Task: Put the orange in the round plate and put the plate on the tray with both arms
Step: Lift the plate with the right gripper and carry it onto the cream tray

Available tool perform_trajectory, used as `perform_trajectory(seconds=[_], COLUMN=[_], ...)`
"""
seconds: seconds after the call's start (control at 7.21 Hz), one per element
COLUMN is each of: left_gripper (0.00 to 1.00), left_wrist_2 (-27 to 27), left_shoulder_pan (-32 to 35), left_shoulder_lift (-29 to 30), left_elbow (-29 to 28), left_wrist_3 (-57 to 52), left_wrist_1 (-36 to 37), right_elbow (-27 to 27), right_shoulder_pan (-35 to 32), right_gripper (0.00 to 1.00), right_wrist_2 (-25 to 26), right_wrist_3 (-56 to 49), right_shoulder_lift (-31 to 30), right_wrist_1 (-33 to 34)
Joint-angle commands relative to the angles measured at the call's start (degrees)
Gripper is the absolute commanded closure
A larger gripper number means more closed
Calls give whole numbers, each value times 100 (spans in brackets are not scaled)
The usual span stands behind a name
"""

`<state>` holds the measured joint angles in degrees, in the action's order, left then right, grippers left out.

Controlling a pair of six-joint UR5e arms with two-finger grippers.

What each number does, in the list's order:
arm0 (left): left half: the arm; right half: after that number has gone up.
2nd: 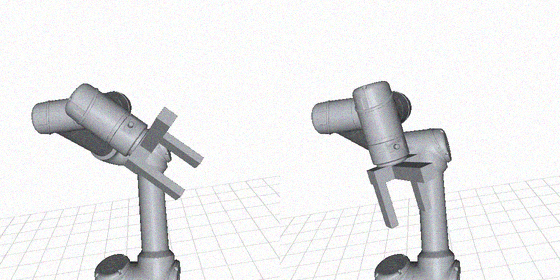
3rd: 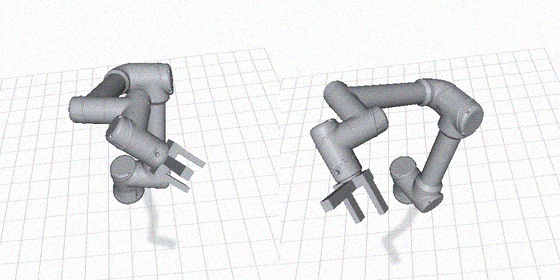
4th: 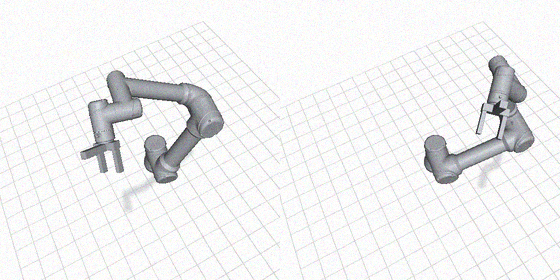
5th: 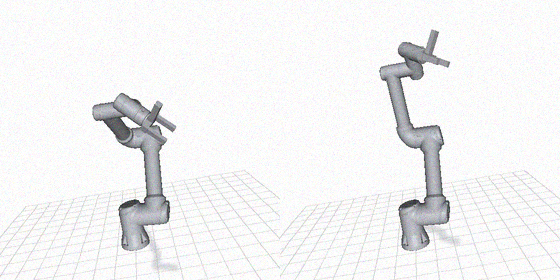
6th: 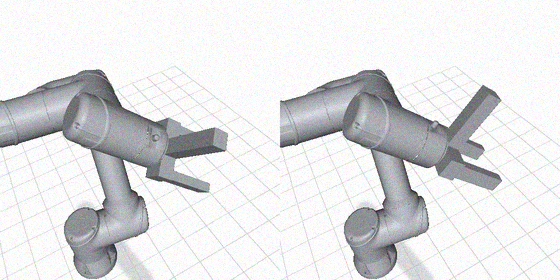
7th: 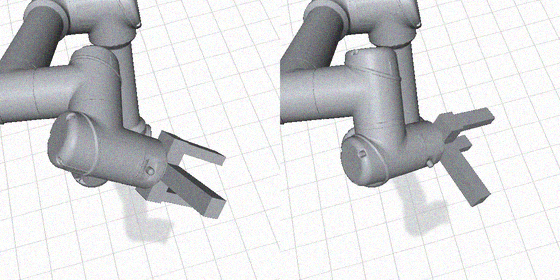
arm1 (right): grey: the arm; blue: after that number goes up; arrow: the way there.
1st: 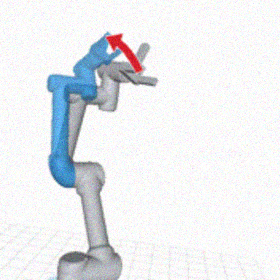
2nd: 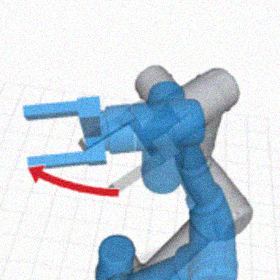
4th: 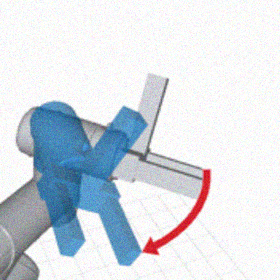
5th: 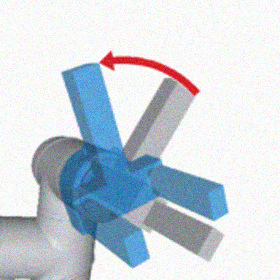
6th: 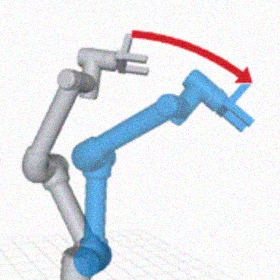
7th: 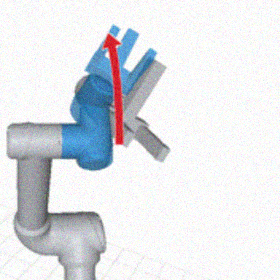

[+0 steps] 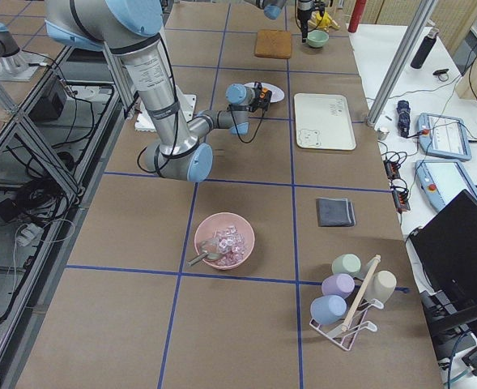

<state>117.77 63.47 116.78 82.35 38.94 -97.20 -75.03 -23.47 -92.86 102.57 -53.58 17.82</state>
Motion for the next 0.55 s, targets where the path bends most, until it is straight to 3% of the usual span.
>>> perform_trajectory(seconds=[0.0,0.42], left_gripper=[1,1], left_wrist_2=[0,-9], left_shoulder_pan=[7,-10], left_shoulder_lift=[-6,-68], left_elbow=[0,9], left_wrist_3=[0,0], left_wrist_1=[-1,-10], right_elbow=[-11,-81], right_shoulder_pan=[0,0], right_gripper=[98,100], right_wrist_2=[13,31], right_wrist_3=[9,9], right_shoulder_lift=[15,41], right_wrist_1=[-6,-15])
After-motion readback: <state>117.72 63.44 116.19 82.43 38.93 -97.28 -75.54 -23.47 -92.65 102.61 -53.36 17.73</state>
